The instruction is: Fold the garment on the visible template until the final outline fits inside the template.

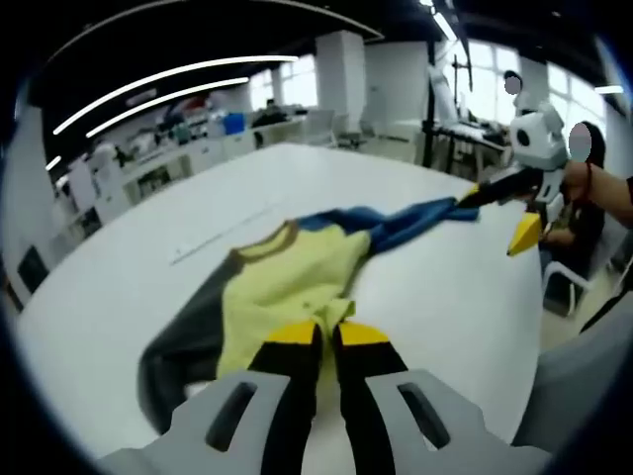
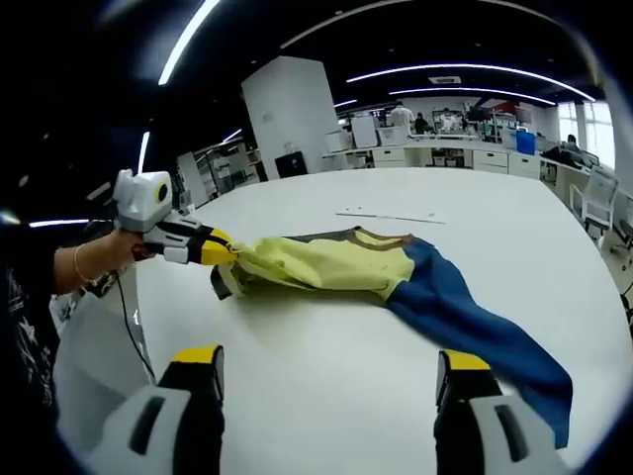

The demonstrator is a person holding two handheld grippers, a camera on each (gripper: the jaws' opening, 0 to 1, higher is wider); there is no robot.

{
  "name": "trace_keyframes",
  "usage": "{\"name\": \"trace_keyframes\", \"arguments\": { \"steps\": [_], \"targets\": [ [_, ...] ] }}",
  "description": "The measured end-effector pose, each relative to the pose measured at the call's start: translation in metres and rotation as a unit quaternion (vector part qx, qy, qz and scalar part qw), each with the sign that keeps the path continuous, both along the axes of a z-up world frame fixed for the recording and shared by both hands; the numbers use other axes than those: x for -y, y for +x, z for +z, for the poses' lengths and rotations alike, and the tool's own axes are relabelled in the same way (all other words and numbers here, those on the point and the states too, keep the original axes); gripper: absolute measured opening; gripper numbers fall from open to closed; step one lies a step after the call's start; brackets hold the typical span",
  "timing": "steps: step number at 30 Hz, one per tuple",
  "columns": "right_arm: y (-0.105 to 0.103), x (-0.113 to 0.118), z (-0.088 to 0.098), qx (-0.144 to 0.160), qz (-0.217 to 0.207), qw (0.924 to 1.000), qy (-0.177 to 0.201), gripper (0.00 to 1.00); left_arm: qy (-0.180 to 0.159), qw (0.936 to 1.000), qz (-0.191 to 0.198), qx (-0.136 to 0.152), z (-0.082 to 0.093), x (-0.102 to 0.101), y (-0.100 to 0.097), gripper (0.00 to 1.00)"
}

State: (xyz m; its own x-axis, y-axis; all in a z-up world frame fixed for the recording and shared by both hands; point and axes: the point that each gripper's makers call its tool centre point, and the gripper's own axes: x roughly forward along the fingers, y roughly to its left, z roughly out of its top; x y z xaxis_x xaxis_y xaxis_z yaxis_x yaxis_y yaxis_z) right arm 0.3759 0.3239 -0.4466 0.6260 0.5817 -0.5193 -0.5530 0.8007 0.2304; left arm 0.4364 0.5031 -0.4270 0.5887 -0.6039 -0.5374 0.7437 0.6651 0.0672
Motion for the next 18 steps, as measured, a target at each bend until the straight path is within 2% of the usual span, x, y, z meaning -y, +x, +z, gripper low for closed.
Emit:
{"name": "trace_keyframes", "arguments": {
  "steps": [8, 18],
  "targets": [
    [-0.004, -0.008, -0.002, -0.003, 0.005, 0.9999, 0.011, 0.87, -0.005, 0.9999, -0.010, 0.009, 0.015, 0.002, -0.007, 0.03],
    [-0.010, -0.021, -0.006, -0.009, 0.022, 0.9996, 0.018, 0.85, -0.022, 0.9993, -0.029, -0.013, 0.020, 0.005, -0.025, 0.03]
  ]
}}
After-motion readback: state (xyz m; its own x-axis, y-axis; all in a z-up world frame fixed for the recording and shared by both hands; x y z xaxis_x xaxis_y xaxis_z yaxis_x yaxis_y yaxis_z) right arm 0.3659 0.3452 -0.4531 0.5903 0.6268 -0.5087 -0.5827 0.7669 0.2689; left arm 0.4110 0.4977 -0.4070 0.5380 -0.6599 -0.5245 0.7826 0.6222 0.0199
